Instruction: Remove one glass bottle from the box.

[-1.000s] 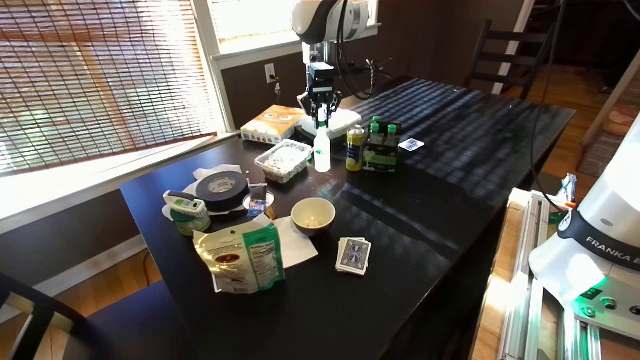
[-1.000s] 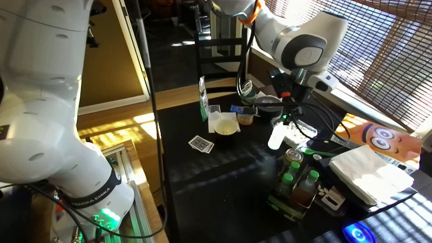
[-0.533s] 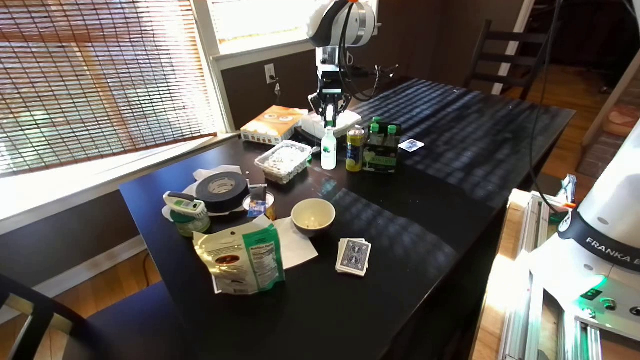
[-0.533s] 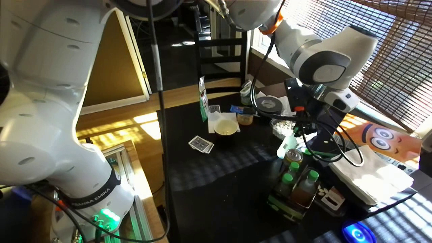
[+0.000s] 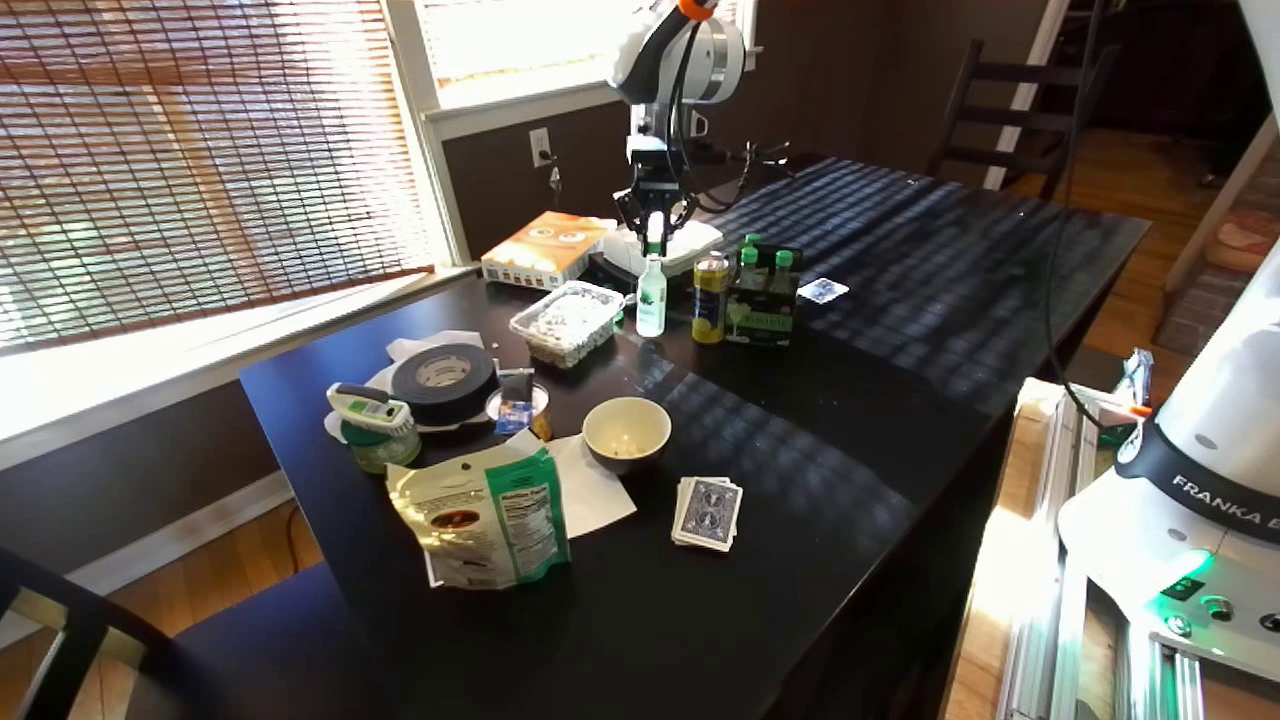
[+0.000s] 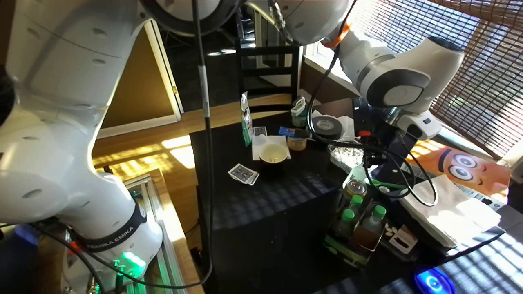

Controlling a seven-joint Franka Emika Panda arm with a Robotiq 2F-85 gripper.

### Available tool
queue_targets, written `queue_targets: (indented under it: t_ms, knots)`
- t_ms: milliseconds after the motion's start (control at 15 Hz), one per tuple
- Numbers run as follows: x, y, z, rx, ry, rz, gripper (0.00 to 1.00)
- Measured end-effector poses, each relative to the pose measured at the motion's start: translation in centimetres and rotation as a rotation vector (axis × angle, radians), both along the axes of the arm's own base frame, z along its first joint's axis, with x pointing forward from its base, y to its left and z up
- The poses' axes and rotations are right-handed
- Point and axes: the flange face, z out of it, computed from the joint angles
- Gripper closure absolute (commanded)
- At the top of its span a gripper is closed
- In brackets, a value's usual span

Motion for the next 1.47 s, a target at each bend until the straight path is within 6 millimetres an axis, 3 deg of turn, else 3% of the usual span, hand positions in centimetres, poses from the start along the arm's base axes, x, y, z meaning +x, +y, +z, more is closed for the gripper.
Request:
queue_targets:
  t_ms: [400, 867, 933, 1000, 1067, 1267, 1467]
  knots:
    - [0.3, 0.3, 0.3, -0.061, 0.002, -0.055, 0.93]
    - [0.3, 0.6, -0.7, -0.066, 0.021, -0.082, 0.93]
    - [0.2, 0.6, -1.0, -0.066, 0.025, -0.084, 0.76]
    - [0.2, 0.6, -1.2, -0.066, 0.028, -0.086, 0.45]
    - [0.2, 0.6, -1.2, -0.066, 0.028, -0.090, 0.45]
    - [0.3, 0.6, -1.0, -0.066, 0.024, -0.095, 0.25]
    - [0.2, 0.7, 1.8, -0.072, -0.012, -0.095, 0.05]
